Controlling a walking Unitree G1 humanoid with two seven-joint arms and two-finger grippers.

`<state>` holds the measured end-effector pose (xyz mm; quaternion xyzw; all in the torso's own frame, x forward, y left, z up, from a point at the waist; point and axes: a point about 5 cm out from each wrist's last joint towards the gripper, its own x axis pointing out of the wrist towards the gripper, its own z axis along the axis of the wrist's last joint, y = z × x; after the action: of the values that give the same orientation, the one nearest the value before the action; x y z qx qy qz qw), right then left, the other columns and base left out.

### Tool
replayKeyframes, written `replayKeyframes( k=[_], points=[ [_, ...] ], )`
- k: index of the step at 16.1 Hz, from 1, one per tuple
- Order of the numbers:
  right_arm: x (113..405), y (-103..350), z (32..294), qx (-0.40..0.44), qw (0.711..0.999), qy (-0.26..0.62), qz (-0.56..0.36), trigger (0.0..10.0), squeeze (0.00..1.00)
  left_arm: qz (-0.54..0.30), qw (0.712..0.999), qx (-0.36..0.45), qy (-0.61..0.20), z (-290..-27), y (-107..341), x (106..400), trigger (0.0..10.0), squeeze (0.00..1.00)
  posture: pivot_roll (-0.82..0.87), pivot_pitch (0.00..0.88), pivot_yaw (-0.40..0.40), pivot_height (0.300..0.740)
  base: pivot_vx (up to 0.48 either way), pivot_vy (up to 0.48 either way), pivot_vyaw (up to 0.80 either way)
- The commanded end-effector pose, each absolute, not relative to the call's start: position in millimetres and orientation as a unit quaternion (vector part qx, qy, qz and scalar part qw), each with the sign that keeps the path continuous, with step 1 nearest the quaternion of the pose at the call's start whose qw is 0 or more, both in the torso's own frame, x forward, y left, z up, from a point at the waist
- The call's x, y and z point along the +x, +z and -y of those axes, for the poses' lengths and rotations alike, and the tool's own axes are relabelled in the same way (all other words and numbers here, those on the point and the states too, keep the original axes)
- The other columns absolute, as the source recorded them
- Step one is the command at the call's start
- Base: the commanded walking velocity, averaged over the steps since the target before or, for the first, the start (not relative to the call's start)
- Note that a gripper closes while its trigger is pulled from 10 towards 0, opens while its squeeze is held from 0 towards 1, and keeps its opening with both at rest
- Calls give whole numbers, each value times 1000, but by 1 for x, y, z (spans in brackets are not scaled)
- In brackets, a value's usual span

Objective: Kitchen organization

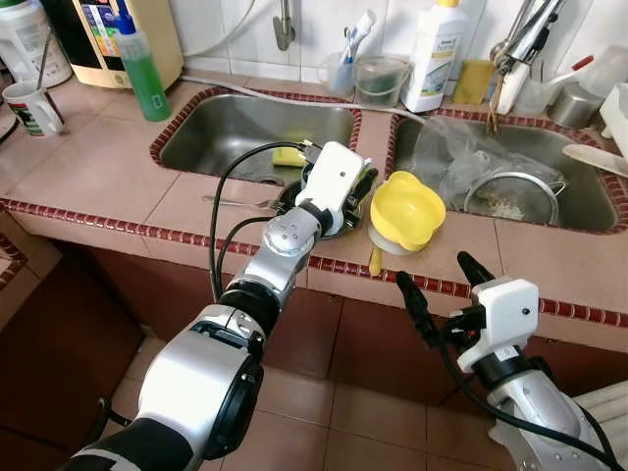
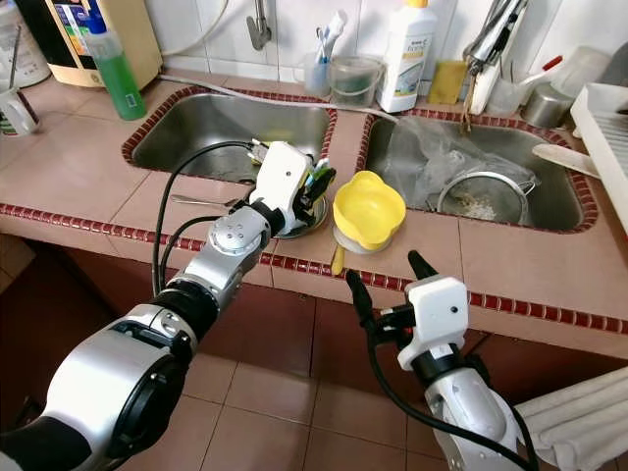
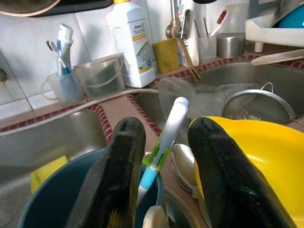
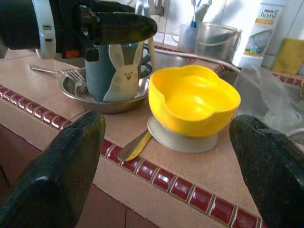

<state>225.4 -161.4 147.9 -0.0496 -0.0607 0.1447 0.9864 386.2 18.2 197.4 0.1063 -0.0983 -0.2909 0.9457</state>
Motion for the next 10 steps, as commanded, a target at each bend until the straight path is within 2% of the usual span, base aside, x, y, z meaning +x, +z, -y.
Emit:
replayKeyframes(
  k=[1, 8, 9, 10],
  points=[
    [222, 153, 160, -50, 986, 145, 69, 10000, 0, 104, 940, 117, -303, -14, 203, 386, 0, 0, -210, 122, 39, 740, 0, 0, 0],
    [219, 153, 162, -51, 987, 136, 64, 10000, 0, 103, 939, 114, -307, -10, 202, 385, 0, 0, -217, 129, 43, 740, 0, 0, 0],
    [219, 153, 162, -52, 987, 136, 64, 10000, 0, 103, 939, 113, -308, -10, 203, 385, 745, 0, -218, 128, 43, 740, 0, 0, 0],
    [219, 153, 162, -52, 987, 137, 64, 10000, 0, 103, 939, 114, -308, -9, 204, 385, 2745, 0, -218, 128, 43, 740, 0, 0, 0]
  ],
)
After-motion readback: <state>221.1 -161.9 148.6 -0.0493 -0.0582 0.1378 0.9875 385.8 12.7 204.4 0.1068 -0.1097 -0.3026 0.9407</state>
